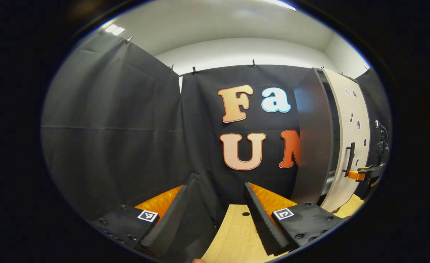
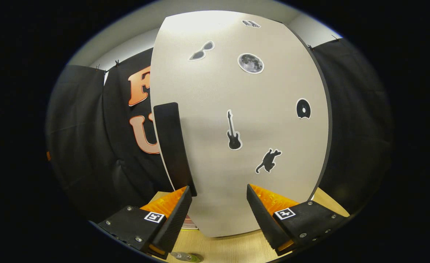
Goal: Open the cabinet door with the right hand, grasp the bottle in the cabinet with the left hand and place it on the coaster, then close the cabinet door with the right hand.
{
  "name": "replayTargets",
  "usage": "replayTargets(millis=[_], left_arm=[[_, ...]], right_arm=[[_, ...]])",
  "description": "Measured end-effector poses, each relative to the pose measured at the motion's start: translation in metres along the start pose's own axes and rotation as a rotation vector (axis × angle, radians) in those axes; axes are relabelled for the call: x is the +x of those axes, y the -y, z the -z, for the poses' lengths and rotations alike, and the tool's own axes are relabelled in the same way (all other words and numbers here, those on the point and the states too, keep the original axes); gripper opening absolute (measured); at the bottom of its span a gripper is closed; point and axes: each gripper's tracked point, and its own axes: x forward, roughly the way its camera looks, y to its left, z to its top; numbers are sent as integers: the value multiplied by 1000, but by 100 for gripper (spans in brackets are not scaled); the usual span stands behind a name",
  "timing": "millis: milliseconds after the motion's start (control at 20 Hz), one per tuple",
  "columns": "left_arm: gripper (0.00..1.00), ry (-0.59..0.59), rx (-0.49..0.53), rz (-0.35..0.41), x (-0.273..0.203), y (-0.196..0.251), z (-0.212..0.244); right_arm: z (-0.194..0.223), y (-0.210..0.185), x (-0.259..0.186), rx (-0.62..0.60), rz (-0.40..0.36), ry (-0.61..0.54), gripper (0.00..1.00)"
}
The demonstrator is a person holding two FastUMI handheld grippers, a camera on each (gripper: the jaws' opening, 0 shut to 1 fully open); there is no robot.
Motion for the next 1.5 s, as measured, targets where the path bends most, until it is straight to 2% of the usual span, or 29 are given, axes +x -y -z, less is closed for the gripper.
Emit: replayTargets(millis=[250,500,850,1100,1250,1500], left_arm=[[99,0,7,-7,1,-5,-1],[99,18,13,-3,0,-5,-12],[99,59,2,32,1,2,-35],[99,106,13,40,-11,0,-61],[99,129,-2,55,-20,-1,-75],[99,164,11,63,-32,-8,-91]], right_arm=[[-4,-2,0,10,-7,-6,94],[-46,8,-17,9,-9,44,94],[-132,34,-106,-66,14,180,94],[-181,56,-183,-134,74,279,94],[-200,68,-224,-151,111,328,94],[-204,82,-269,-165,165,352,94]])
